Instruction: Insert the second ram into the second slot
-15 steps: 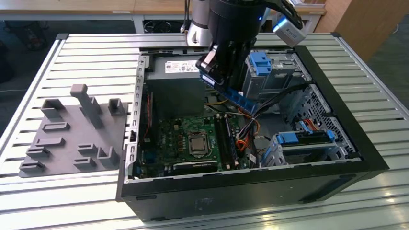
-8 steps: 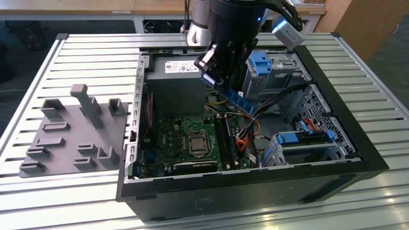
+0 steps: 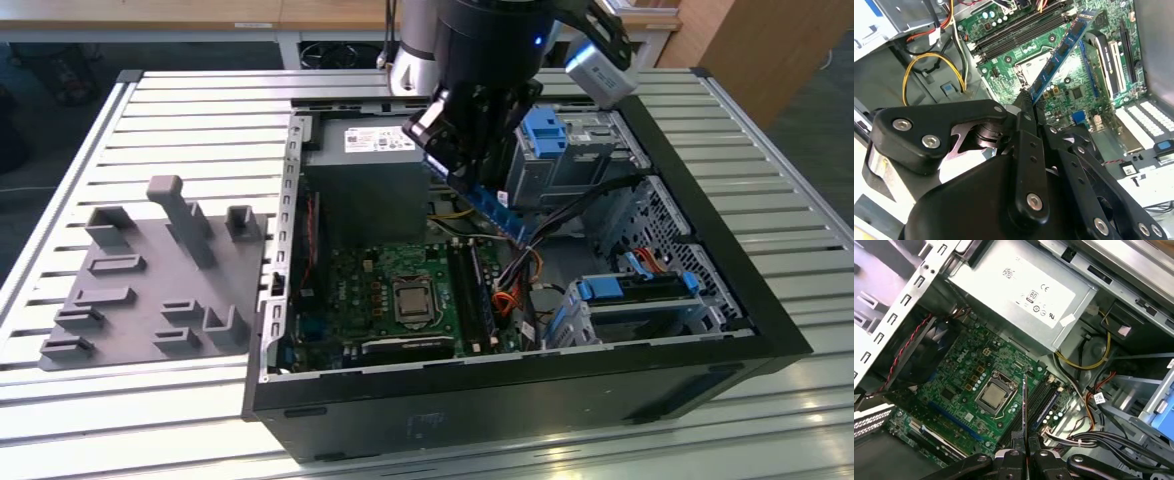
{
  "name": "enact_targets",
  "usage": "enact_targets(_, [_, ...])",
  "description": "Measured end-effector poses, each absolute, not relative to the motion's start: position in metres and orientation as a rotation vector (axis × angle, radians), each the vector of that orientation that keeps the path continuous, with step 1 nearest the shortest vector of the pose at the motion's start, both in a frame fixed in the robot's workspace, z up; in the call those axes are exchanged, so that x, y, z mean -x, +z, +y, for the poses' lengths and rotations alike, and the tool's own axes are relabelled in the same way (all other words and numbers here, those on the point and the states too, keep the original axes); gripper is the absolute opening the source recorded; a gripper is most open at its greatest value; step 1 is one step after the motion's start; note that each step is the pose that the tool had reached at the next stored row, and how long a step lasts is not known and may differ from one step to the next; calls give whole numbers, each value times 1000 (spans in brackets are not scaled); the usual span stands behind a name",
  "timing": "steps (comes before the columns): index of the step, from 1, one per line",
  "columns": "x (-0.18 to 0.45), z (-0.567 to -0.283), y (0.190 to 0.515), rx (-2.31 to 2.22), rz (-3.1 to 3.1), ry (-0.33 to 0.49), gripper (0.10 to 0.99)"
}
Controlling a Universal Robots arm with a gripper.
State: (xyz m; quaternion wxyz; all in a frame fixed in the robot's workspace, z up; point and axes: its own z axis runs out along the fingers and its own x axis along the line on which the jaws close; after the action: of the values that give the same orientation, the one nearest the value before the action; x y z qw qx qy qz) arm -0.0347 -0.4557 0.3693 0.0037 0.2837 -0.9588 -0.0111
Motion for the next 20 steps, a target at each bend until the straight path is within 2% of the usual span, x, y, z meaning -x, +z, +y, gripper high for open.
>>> enact_targets(20, [35, -456, 369, -601, -3077, -30, 137])
